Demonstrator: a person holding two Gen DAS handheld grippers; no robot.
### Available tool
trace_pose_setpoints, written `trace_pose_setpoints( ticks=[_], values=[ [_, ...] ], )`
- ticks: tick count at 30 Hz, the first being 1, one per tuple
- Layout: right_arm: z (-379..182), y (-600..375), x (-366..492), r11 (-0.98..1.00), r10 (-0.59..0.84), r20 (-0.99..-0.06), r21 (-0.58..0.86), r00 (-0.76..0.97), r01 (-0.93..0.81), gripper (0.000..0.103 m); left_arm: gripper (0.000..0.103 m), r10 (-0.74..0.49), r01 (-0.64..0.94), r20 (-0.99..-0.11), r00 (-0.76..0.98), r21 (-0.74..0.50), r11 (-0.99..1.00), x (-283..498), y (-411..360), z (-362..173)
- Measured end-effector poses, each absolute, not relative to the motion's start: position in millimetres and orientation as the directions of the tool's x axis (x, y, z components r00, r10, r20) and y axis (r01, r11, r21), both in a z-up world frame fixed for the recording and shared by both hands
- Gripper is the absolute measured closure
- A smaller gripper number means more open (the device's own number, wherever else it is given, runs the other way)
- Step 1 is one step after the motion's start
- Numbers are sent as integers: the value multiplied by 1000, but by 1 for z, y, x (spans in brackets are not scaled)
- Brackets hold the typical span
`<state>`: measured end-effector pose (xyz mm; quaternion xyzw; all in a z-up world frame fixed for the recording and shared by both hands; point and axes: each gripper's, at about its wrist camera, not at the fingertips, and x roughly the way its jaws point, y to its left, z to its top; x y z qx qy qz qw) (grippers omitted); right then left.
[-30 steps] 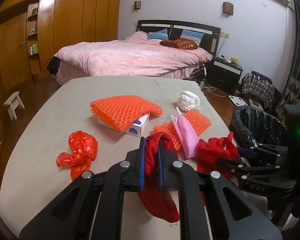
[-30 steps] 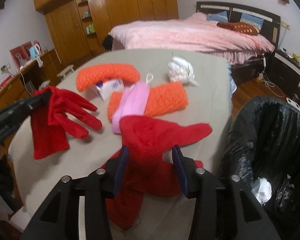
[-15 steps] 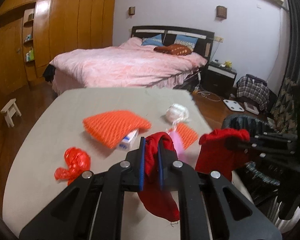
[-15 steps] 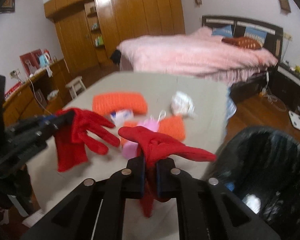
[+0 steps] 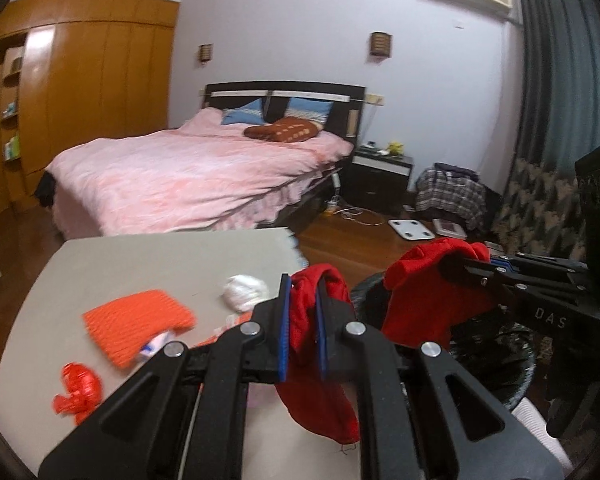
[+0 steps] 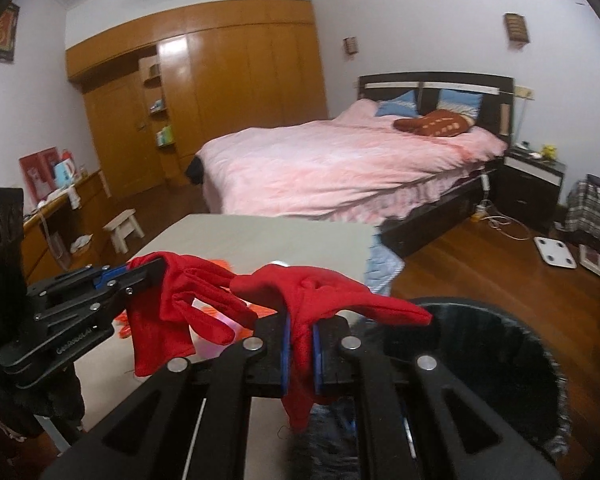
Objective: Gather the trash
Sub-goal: 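Lift both red gloves and carry them toward the black bin, then open both tools over the black bin to drop the red gloves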
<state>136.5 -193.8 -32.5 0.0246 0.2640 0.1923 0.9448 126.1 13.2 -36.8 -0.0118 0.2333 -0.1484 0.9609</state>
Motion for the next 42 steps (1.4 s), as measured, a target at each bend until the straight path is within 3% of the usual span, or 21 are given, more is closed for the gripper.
trace_pose_setpoints(
  ticks=[16, 34, 36, 38, 42],
  values=[
    [-45, -282, 121, 981, 190, -524, 127, 830, -144, 95, 93, -470, 483, -443, 763, -93, 871, 145, -98, -49],
    [-80, -318, 124, 986, 139, -582, 153, 801, -60, 94, 92, -509, 547, -495, 704, -80, 833, 165, -152, -79],
    [-83, -319, 126, 987, 133, -591, 150, 796, -54, 88, 86, -501, 539, -507, 702, -83, 838, 169, -152, -82],
    [-89, -318, 130, 989, 120, -619, 142, 776, -40, 75, 65, -495, 531, -514, 701, -86, 843, 172, -151, -84],
    [-111, -322, 131, 992, 91, -699, 123, 709, -6, 65, 52, -485, 520, -524, 700, -91, 849, 175, -145, -88]
  ],
)
